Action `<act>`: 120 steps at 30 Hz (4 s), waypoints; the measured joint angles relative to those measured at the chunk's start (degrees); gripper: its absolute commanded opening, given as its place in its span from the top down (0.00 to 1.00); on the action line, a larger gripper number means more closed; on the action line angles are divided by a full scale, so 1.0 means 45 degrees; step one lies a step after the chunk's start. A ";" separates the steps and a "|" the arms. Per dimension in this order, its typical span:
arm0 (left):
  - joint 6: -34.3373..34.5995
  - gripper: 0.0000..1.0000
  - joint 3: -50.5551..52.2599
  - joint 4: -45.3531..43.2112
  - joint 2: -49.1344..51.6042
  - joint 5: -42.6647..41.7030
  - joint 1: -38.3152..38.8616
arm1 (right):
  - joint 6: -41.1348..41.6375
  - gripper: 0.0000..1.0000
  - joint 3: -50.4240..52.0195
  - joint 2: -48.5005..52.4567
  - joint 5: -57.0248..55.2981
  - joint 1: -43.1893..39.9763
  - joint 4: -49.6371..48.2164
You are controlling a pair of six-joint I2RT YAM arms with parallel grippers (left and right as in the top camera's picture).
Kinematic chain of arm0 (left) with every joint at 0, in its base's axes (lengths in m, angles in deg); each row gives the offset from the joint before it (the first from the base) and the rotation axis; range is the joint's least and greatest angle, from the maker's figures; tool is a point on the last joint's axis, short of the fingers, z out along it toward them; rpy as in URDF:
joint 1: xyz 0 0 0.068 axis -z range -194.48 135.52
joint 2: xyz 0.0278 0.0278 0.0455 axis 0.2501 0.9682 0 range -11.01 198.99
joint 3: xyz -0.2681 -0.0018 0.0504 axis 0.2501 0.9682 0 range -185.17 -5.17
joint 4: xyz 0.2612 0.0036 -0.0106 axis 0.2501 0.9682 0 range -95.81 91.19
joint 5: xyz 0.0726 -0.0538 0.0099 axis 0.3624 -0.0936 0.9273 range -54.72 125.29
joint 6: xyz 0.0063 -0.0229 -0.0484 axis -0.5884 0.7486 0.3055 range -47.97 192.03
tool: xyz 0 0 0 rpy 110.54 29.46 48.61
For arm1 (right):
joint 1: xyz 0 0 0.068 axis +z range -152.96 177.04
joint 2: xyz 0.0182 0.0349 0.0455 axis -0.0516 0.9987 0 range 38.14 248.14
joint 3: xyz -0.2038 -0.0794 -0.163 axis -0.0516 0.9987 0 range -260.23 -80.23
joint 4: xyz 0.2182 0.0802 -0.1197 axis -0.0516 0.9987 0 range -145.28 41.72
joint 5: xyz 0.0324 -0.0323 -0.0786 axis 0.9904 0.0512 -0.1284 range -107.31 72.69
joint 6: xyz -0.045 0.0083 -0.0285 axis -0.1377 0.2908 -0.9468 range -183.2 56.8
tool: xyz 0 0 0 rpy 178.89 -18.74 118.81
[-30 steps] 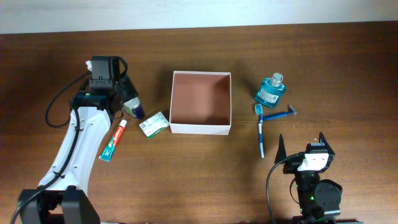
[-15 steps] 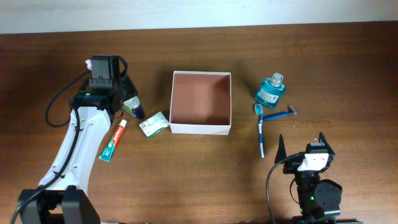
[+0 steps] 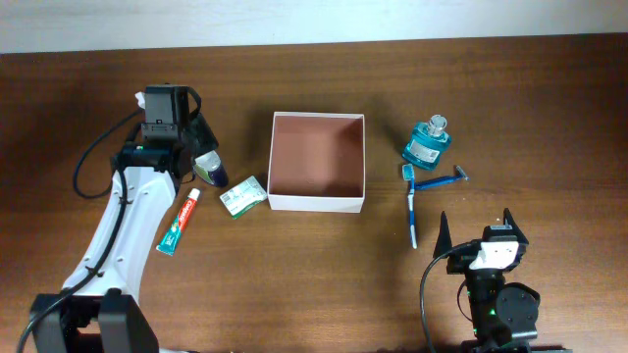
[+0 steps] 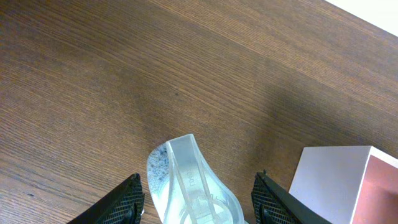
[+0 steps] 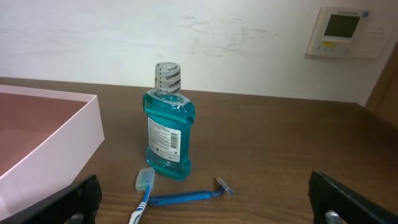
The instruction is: Pack container
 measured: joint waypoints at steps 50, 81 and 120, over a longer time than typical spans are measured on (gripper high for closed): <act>-0.1360 0.77 -0.0330 -0.1671 -0.2846 -0.0189 0.0015 | 0.0005 0.01 0.0000 0.0000 0.0000 0.0000 0.0000; -0.4342 0.63 -0.0578 -0.4770 -0.1020 -0.2482 0.4109 | 0.0000 0.01 0.0000 0.0000 0.0000 0.0000 0.0000; -0.6305 1.00 -0.0724 -1.0239 0.3759 -0.0219 0.2365 | 0.0000 0.01 0.0000 -0.0010 0.0000 0.0000 0.0000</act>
